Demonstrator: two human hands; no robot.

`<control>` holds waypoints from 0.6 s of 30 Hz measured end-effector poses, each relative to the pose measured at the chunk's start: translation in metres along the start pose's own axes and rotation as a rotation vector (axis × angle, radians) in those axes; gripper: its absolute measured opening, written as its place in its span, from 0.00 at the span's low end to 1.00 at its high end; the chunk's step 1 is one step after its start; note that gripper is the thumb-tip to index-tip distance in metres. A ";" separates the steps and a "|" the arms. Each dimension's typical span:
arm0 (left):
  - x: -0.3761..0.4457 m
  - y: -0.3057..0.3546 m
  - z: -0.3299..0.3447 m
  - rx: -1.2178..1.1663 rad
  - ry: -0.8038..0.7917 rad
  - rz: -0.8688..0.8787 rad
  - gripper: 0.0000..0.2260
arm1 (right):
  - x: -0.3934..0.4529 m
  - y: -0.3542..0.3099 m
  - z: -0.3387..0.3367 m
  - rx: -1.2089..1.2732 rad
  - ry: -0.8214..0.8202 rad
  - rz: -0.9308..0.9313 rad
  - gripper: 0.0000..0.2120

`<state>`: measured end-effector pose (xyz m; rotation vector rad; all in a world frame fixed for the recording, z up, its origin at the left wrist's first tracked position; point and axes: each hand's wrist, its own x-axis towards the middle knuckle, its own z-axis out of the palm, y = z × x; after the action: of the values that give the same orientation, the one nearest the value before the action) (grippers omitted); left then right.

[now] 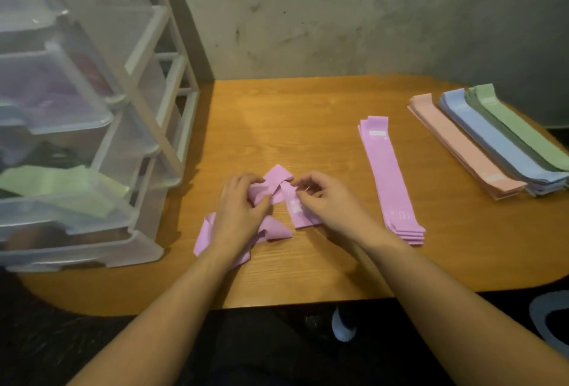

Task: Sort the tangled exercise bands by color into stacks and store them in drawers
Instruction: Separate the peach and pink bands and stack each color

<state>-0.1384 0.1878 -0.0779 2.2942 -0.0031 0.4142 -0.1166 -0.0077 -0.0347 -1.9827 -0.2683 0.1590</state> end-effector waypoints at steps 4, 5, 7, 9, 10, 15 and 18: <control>0.003 -0.003 0.002 0.012 -0.030 0.006 0.11 | 0.027 0.005 0.008 -0.041 0.063 0.064 0.10; 0.003 -0.003 0.001 0.000 -0.024 -0.004 0.09 | 0.034 0.007 0.010 -0.065 0.072 0.079 0.10; 0.002 -0.001 -0.002 -0.070 0.003 -0.027 0.06 | 0.047 0.009 0.012 -0.120 0.038 0.083 0.13; 0.000 0.005 -0.007 -0.166 0.025 -0.072 0.05 | 0.056 0.006 0.013 -0.177 -0.051 0.062 0.16; -0.001 0.008 -0.008 -0.214 0.034 -0.099 0.06 | 0.059 0.004 0.013 -0.215 -0.101 0.041 0.18; -0.005 0.010 -0.012 -0.526 0.087 -0.251 0.05 | 0.058 -0.009 0.008 -0.181 -0.231 -0.002 0.08; -0.004 0.013 -0.016 -0.596 0.103 -0.238 0.06 | 0.055 -0.012 0.003 -0.110 -0.170 -0.012 0.13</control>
<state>-0.1487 0.1895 -0.0597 1.6619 0.1737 0.3487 -0.0657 0.0136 -0.0244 -2.0786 -0.4063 0.3114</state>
